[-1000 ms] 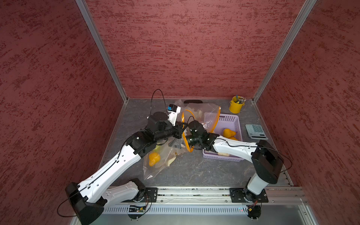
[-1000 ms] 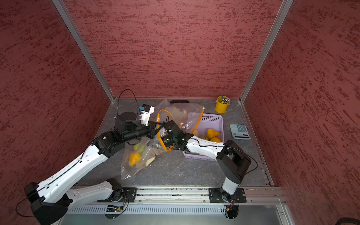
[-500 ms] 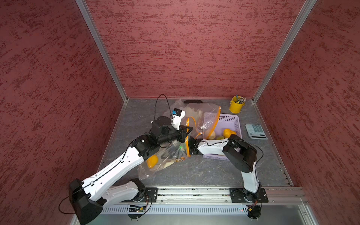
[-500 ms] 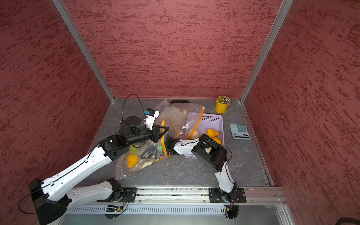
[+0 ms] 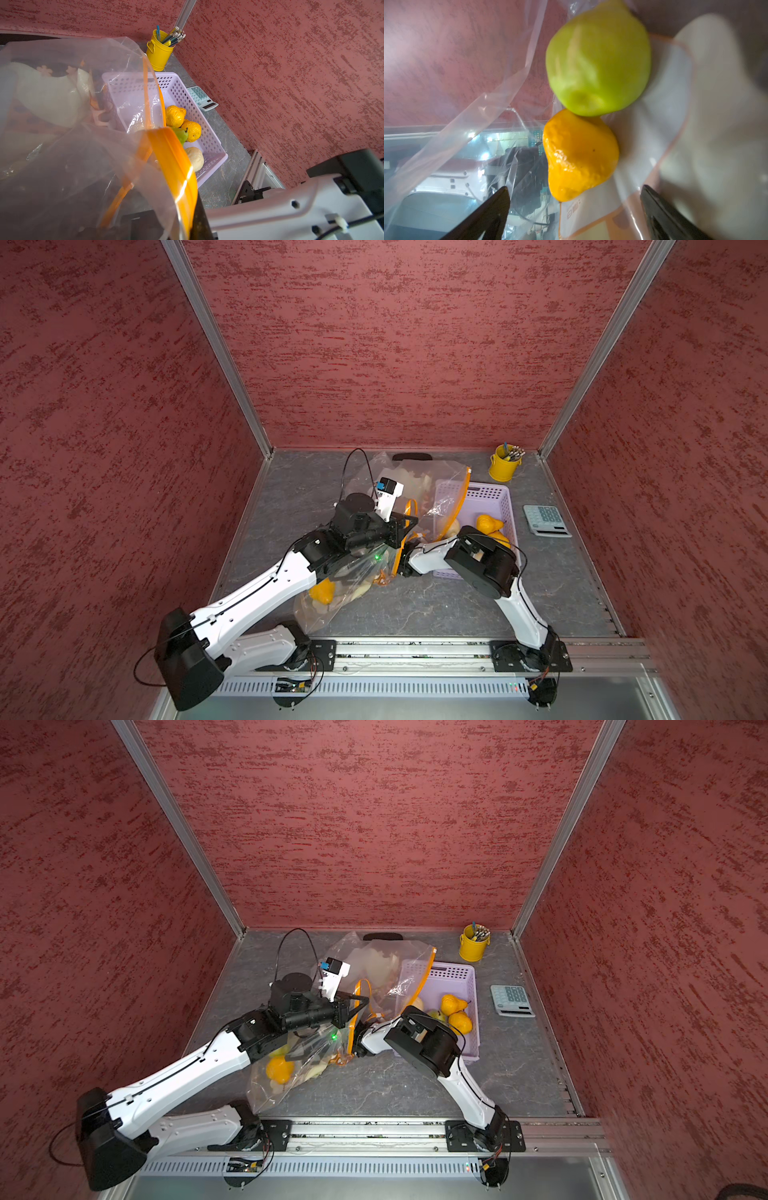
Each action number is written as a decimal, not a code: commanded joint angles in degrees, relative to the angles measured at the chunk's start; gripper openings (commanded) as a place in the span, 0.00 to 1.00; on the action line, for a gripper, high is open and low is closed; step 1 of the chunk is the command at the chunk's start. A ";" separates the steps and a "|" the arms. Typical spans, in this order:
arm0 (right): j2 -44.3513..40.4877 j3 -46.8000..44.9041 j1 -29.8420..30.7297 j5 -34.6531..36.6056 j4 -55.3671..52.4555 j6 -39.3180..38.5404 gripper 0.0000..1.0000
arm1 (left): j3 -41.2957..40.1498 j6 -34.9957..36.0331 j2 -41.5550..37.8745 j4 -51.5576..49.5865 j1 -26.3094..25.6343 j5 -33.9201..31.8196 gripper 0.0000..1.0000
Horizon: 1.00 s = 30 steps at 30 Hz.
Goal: Open the zip-top bag and take out the pear
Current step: Pick up the pear from the zipper food storage bag.
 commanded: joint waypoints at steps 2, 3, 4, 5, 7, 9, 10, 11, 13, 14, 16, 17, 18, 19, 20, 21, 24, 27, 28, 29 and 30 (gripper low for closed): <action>2.60 2.97 1.40 -2.84 4.85 1.85 0.98 | 3.97 0.62 2.12 7.25 -0.31 3.19 0.00; 2.91 3.30 1.51 -2.97 5.07 2.01 0.98 | 4.27 0.84 2.65 7.45 -0.39 2.94 0.00; 3.29 3.53 1.71 -3.44 6.05 2.56 0.98 | 4.93 1.54 3.29 7.34 -0.27 2.34 0.00; 4.02 3.32 1.88 -4.29 8.87 4.12 0.98 | 5.84 2.64 4.03 6.53 0.16 1.72 0.00; 5.83 2.18 1.99 -5.50 18.55 9.97 0.98 | 8.85 4.56 5.98 4.79 1.76 2.01 0.00; 8.00 1.66 1.96 -6.12 27.62 15.87 0.98 | 13.20 6.59 8.38 1.66 3.75 2.79 0.00; 8.72 1.65 1.92 -6.22 29.81 17.38 0.98 | 14.97 8.28 9.74 0.90 4.23 3.33 0.00; 9.08 1.58 1.89 -6.15 30.37 17.90 0.97 | 16.77 9.73 10.81 -0.32 4.72 3.45 0.00; 9.07 1.21 1.89 -6.15 30.83 17.90 0.97 | 20.70 12.68 13.39 -3.00 5.56 2.75 0.00; 9.05 1.14 1.88 -6.19 30.69 17.81 0.97 | 22.26 13.74 14.66 -4.00 6.27 3.26 0.00; 9.05 0.82 1.55 -6.28 30.35 17.98 0.96 | 25.19 15.18 16.91 -6.17 8.21 4.44 0.00; 9.06 0.47 1.40 -6.27 30.70 18.22 0.95 | 26.35 15.69 17.95 -7.35 9.24 5.01 0.00; 9.01 -0.16 0.99 -6.34 31.63 18.63 0.96 | 27.29 16.87 18.79 -8.78 10.24 4.84 0.00; 9.05 -0.81 0.56 -6.25 32.24 19.04 0.95 | 27.79 17.59 19.25 -9.65 11.34 4.28 0.00; 9.07 -1.26 0.26 -6.22 32.75 19.32 0.95 | 27.59 17.92 19.54 -9.90 12.06 4.50 0.00; 9.17 -1.54 0.09 -6.52 33.19 19.45 0.95 | 27.10 17.87 19.60 -9.73 12.91 4.98 0.00; 9.63 -1.26 0.04 -7.20 34.67 20.38 0.94 | 25.35 17.59 19.13 -8.44 13.47 5.83 0.00; 10.69 -0.59 -0.13 -7.82 39.43 23.30 0.91 | 25.40 18.17 19.34 -8.63 14.22 4.18 0.00; 10.95 -0.63 -0.22 -7.82 40.64 24.21 0.89 | 25.53 18.17 19.39 -8.78 15.25 3.64 0.00; 11.12 -0.66 -0.22 -7.92 41.23 24.55 0.88 | 25.73 18.98 19.53 -9.08 16.10 3.20 0.00; 11.39 -0.68 -0.23 -8.08 41.78 24.66 0.87 | 26.11 20.06 19.89 -9.40 16.70 2.96 0.00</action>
